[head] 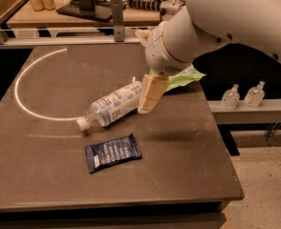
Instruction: Knock blue plastic bottle over
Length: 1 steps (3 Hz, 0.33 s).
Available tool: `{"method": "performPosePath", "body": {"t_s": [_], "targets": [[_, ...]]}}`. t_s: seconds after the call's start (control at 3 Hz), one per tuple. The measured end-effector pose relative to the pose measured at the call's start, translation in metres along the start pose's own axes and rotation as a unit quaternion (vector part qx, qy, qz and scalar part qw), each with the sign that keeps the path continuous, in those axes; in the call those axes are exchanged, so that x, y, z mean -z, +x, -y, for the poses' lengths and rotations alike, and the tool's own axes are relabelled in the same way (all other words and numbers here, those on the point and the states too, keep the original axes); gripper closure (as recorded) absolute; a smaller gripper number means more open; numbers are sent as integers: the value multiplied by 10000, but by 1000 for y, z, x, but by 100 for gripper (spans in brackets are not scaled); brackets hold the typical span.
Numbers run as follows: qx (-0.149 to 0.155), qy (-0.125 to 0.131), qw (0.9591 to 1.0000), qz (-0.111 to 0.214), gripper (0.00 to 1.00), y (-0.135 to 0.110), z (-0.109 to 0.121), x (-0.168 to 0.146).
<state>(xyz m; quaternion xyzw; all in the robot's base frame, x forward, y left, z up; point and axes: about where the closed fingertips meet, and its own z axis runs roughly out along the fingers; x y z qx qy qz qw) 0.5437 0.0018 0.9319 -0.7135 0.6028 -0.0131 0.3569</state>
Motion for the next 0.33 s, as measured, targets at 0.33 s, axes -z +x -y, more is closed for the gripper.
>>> {"method": "performPosePath", "body": {"t_s": [0.33], "targets": [[10,8,10000,8,0,-1,1,0]]}}
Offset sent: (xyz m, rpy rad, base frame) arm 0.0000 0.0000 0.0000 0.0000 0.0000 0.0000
